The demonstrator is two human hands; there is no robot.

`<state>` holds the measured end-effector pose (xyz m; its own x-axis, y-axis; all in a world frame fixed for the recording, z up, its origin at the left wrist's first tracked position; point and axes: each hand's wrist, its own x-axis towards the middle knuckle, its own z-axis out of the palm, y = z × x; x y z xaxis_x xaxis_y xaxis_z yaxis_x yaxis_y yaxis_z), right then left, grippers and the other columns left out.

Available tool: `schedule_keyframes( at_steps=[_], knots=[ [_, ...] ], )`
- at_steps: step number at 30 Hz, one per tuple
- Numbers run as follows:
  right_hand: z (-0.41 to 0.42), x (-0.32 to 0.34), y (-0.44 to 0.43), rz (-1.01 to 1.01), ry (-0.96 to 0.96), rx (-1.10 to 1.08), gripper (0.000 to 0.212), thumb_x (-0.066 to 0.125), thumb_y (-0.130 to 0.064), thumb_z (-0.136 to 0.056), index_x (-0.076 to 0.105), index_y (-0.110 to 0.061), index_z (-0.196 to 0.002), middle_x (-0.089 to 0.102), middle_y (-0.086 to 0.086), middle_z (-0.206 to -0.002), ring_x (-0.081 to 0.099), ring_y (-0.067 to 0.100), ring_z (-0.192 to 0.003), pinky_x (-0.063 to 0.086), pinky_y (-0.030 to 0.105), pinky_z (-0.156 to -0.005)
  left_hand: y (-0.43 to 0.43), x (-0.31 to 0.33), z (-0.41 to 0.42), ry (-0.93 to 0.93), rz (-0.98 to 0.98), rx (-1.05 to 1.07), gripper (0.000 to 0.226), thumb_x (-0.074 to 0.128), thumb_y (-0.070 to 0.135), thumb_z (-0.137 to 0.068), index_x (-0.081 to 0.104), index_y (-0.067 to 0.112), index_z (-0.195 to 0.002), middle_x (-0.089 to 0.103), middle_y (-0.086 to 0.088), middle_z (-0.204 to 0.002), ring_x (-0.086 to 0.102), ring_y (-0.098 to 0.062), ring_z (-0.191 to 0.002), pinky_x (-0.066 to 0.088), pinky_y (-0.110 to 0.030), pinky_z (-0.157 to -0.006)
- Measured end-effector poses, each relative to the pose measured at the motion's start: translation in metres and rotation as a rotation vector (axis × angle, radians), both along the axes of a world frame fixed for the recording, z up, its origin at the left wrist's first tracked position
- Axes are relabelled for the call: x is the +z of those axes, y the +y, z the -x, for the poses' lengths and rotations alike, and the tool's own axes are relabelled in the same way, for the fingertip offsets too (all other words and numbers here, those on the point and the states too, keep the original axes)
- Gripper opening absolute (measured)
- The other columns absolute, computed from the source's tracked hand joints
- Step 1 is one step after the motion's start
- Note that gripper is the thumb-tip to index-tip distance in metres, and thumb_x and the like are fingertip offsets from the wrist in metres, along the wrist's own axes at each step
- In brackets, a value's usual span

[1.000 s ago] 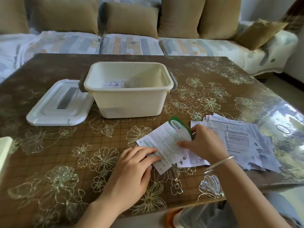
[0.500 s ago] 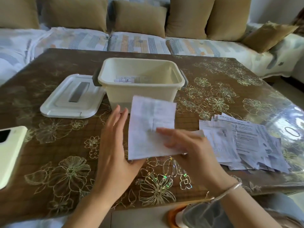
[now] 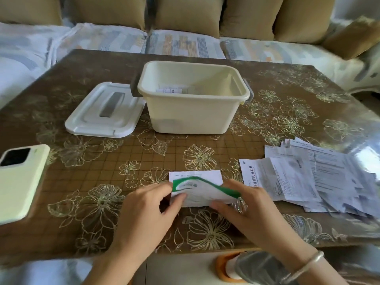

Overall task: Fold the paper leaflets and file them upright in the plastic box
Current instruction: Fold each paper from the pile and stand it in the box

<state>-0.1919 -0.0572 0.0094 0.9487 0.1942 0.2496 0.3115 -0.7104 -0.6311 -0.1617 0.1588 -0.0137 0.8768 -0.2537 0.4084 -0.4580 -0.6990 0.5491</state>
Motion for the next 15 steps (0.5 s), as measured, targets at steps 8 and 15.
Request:
schedule_keyframes(
  at_steps=[8, 15],
  knots=[
    [-0.004, -0.018, 0.015, -0.058, -0.039, -0.284, 0.049, 0.073, -0.026, -0.079, 0.05, -0.025, -0.122, 0.067, -0.02, -0.084, 0.063, 0.0, -0.077, 0.048, 0.012, -0.068, -0.011, -0.008, -0.001, 0.081, -0.039, 0.09, 0.065, 0.087, 0.023, -0.067, 0.058, 0.02, -0.126, 0.068, 0.012, -0.093, 0.051, 0.004, -0.064, 0.031, 0.0, -0.059],
    [-0.008, -0.016, 0.02, 0.112, -0.039, -0.274, 0.051, 0.072, -0.022, -0.08, 0.05, -0.031, -0.126, 0.049, -0.016, -0.114, 0.051, 0.007, -0.101, 0.047, 0.024, -0.083, -0.007, -0.01, -0.001, 0.03, -0.035, 0.053, 0.068, 0.075, 0.032, -0.072, 0.05, 0.02, -0.134, 0.043, 0.007, -0.139, 0.055, 0.002, -0.075, 0.049, -0.01, -0.058]
  ],
)
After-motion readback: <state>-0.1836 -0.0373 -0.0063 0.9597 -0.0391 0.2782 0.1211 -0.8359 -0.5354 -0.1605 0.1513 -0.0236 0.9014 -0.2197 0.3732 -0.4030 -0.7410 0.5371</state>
